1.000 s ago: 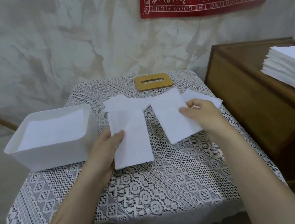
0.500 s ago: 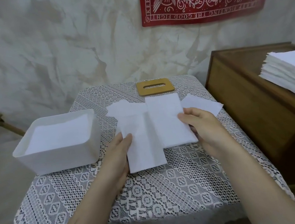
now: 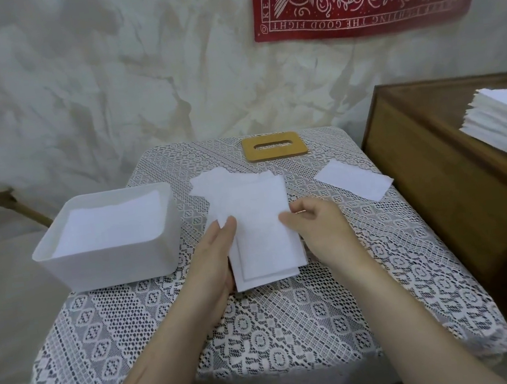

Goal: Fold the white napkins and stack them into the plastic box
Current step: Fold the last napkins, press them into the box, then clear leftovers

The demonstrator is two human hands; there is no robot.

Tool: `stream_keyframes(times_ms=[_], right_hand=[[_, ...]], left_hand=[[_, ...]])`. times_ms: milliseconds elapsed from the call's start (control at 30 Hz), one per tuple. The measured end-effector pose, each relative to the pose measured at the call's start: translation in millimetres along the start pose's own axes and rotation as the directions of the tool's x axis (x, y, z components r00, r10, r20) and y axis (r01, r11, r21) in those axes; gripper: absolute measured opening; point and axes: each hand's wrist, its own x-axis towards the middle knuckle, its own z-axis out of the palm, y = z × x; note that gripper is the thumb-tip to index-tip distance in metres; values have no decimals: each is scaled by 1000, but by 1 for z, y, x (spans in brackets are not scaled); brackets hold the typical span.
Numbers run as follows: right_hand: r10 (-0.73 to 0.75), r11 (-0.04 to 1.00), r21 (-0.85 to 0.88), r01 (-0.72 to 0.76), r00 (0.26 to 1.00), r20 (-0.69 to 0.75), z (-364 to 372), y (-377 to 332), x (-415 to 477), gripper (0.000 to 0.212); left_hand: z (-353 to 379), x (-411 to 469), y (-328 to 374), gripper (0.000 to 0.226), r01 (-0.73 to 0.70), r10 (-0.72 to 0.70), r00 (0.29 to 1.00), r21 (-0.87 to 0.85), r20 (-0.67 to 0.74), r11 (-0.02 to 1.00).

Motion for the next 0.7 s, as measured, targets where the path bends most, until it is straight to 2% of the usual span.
stream_keyframes(times_ms=[67,300,500,600,667,700], right_hand=[[-9,1000,3,9,1000,13,3,-1,-1,4],[-59,997,-47,61,998,35,11,-2,-6,6],[-63,996,-56,64,998,11,8,0,-3,6],[20,998,61,-26,995,101,2,-2,-2,27],[28,988,146,-56,981,190,0,-3,-3,26],[3,983,178,-38,982,191,0,-5,-4,21]], left_hand=[[1,-1,1,16,-14,14,1000,18,16,1000],[-3,-1,1,32,-63,58,997,110,43,992],[-5,-1,1,31,-96,89,994,133,57,987],[-4,-2,4,28,-135,126,990,167,64,977],[-4,-2,7,26,-178,163,983,211,90,961],[-4,-3,9,25,-209,189,976,233,107,950]])
